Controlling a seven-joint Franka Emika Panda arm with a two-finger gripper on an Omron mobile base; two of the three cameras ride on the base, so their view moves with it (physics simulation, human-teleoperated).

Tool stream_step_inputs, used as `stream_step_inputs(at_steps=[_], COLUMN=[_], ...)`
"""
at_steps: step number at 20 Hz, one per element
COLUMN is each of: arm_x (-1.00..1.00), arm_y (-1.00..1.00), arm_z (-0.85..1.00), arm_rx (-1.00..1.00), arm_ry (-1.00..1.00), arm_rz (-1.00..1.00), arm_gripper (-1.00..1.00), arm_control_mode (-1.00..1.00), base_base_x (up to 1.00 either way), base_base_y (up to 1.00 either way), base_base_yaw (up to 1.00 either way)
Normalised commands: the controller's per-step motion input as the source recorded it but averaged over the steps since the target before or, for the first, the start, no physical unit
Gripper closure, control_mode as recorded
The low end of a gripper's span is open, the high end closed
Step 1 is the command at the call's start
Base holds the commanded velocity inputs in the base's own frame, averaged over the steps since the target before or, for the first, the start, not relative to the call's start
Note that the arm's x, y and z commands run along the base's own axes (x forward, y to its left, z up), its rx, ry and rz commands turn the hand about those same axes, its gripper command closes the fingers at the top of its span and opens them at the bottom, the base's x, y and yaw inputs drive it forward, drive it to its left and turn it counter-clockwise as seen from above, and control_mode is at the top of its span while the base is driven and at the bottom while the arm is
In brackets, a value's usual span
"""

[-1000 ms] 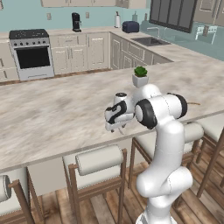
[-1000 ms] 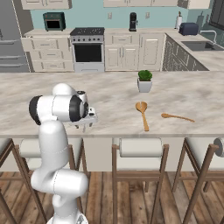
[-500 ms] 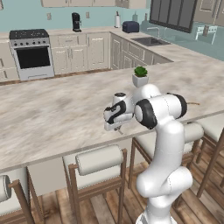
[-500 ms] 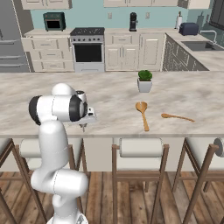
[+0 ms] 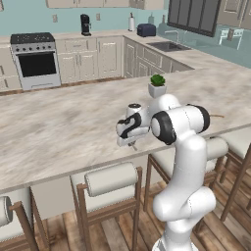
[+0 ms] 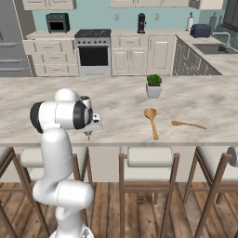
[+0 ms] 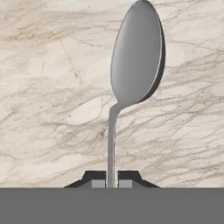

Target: Pick up the metallic utensils from the counter and place them in the open drawer. Make sure not to pick up any wooden utensils.

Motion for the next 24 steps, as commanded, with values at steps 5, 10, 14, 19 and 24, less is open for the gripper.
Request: stream_step_inputs(at_steps=[5,10,14,19,24], arm_x=[-0.07,-0.29,-0.44,-0.57,-0.67], arm_y=[-0.02,-0.26,-0.3,-0.45,-0.51], arm_z=[0.24,0.96,1.0,1.0,1.0], arm_rx=[0.0,0.07,0.15,0.17,0.09], arm_ry=[-0.03,-0.13,-0.2,-0.2,-0.12], arm_rz=[0.0,0.0,0.0,0.0,0.0], arm_gripper=[1.0,1.0,1.0,1.0,1.0], arm_control_mode=[-1.0,-1.0,-1.0,-1.0,-1.0], base_base_x=[0.0,0.0,0.0,0.0,0.0], base_base_y=[0.0,0.0,0.0,0.0,0.0], base_base_yaw=[0.0,0.0,0.0,0.0,0.0])
